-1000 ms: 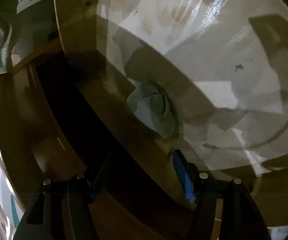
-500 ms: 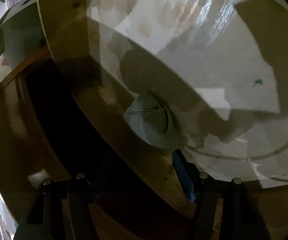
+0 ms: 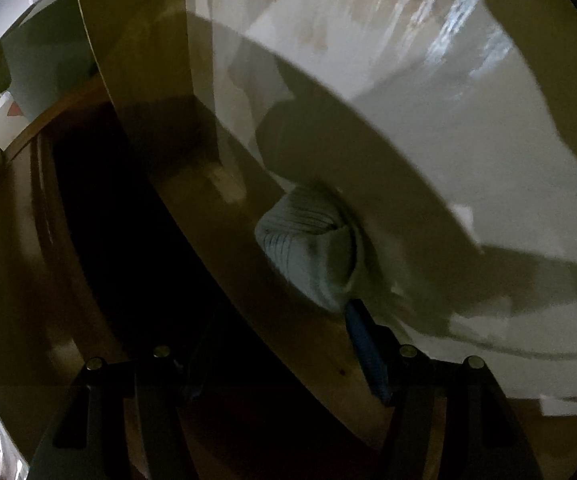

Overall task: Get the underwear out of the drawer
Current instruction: 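Reach the left tool into the drawer toward the grey knit garment while the right tool holds the hexagon garment, then close the left tool on the grey knit garment and lift it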

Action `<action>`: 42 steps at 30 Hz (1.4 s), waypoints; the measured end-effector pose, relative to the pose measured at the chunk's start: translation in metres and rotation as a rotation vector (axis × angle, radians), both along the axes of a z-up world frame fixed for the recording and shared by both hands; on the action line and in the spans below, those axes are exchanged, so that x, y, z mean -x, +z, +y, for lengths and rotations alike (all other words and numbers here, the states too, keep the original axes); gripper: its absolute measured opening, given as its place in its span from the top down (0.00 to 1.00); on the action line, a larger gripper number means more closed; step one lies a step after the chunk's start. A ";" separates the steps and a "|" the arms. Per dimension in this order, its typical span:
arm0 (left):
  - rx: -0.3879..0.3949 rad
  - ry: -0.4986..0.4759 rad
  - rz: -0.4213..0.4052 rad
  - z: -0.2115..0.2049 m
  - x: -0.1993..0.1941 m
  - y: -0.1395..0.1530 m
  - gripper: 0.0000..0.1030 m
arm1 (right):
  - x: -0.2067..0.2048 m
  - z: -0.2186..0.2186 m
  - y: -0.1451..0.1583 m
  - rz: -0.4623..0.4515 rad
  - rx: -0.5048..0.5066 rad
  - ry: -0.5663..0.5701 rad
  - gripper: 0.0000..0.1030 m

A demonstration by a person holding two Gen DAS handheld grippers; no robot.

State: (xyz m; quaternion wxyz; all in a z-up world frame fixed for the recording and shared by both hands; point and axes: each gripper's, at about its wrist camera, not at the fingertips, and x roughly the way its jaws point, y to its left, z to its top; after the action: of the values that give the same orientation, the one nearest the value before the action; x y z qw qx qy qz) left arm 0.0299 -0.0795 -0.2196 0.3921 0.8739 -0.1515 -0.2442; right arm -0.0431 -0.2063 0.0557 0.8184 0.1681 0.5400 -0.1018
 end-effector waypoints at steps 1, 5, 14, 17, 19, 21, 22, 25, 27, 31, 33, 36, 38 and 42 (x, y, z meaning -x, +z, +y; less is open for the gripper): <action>0.007 -0.002 0.001 -0.001 0.000 -0.001 0.38 | 0.000 0.000 0.000 0.002 -0.001 -0.001 0.70; 0.025 0.000 0.004 -0.004 -0.001 -0.005 0.38 | -0.001 0.001 0.002 0.002 -0.003 -0.001 0.70; 0.015 0.124 0.103 -0.015 -0.004 -0.009 0.86 | -0.001 0.000 0.006 0.004 -0.013 0.006 0.70; 0.018 0.153 0.153 -0.016 0.000 -0.004 0.90 | 0.000 -0.001 0.007 0.006 -0.016 0.010 0.70; 0.025 0.177 0.186 -0.018 0.000 0.001 0.91 | 0.000 -0.002 0.009 0.003 -0.017 0.009 0.70; 0.021 0.198 0.215 -0.019 0.003 0.004 0.91 | 0.000 -0.004 0.010 0.000 -0.018 0.008 0.70; 0.020 0.204 0.225 -0.018 0.004 0.006 0.91 | 0.001 -0.004 0.011 0.001 -0.017 0.010 0.70; 0.001 0.222 0.252 -0.013 0.010 0.010 0.91 | 0.001 -0.004 0.011 0.003 -0.022 0.015 0.70; -0.016 0.236 0.273 -0.012 0.012 0.013 0.91 | 0.001 -0.005 0.013 0.000 -0.023 0.016 0.69; -0.026 0.280 0.316 -0.008 0.021 0.021 0.91 | 0.002 -0.007 0.014 0.002 -0.029 0.020 0.69; -0.017 0.300 0.339 -0.007 0.024 0.026 0.91 | 0.002 -0.007 0.015 0.001 -0.031 0.025 0.69; 0.009 0.300 0.342 -0.010 0.028 0.031 0.87 | 0.002 -0.007 0.016 0.000 -0.031 0.029 0.69; 0.037 0.316 0.380 -0.015 0.032 0.036 0.86 | 0.003 -0.007 0.016 0.001 -0.034 0.030 0.69; 0.115 0.389 0.431 -0.026 0.027 0.044 0.75 | 0.001 -0.007 0.016 0.006 -0.031 0.034 0.69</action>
State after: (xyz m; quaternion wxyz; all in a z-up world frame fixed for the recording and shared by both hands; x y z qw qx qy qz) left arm 0.0029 -0.1056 -0.1760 0.5034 0.7910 0.0921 -0.3352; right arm -0.0446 -0.2134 0.0721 0.8155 0.1714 0.5469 -0.0802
